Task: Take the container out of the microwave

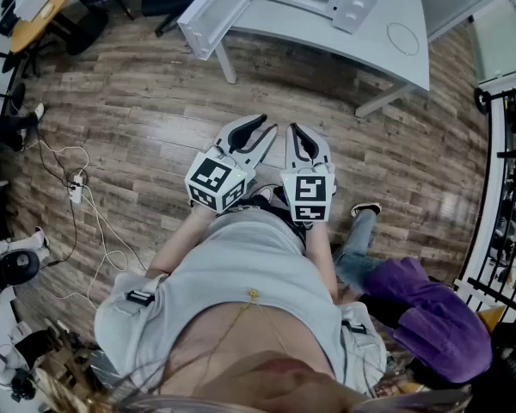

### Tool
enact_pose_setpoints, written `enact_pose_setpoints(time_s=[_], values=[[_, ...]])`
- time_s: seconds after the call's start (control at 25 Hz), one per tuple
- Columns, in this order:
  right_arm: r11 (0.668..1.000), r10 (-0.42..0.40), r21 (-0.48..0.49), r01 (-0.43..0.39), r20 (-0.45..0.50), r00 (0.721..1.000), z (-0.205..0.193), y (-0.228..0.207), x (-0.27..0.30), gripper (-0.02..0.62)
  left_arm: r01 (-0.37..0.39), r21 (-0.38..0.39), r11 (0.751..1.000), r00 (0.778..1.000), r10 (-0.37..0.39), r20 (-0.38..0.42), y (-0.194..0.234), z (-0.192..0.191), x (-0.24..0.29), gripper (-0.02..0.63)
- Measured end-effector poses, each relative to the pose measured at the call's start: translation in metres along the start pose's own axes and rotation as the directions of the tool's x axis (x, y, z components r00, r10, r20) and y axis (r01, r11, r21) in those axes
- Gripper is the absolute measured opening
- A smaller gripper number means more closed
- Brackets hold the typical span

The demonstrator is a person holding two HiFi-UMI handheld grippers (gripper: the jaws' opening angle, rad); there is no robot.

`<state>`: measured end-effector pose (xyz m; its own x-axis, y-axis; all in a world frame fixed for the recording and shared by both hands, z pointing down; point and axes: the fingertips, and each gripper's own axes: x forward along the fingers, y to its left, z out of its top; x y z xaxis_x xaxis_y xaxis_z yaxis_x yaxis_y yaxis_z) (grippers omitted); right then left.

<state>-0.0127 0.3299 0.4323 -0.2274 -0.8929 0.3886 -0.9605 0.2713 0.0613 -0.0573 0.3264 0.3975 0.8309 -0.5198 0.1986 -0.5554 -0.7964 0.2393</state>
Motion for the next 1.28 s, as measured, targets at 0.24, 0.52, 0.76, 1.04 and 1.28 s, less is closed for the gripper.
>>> enact_pose_setpoints(time_s=[0.24, 0.52, 0.76, 1.04, 1.28], values=[[1.0, 0.006, 0.002, -0.006, 0.025, 1.0, 0.006, 0.012, -0.003, 0.021, -0.004, 0.001, 1.0, 1.0, 0.004, 0.016, 0.002, 0.004, -0.012, 0.124], [0.999, 0.046, -0.018, -0.046, -0.002, 0.999, -0.001, 0.013, -0.004, 0.106, -0.027, -0.01, 1.0, 1.0, 0.027, 0.012, 0.002, -0.002, -0.012, 0.124], [0.999, 0.038, -0.009, -0.038, 0.005, 0.999, -0.002, 0.004, 0.002, 0.107, -0.039, -0.025, 0.999, 0.999, 0.039, -0.004, 0.007, -0.01, -0.004, 0.125], [0.999, 0.024, 0.045, -0.025, 0.018, 1.0, 0.007, -0.013, 0.027, 0.106, -0.004, -0.029, 1.0, 1.0, 0.004, 0.0, 0.03, -0.002, 0.022, 0.126], [0.994, 0.001, 0.108, -0.005, 0.032, 0.999, 0.021, -0.04, 0.063, 0.107, 0.043, -0.019, 0.999, 0.999, -0.043, -0.009, 0.062, 0.013, 0.059, 0.124]])
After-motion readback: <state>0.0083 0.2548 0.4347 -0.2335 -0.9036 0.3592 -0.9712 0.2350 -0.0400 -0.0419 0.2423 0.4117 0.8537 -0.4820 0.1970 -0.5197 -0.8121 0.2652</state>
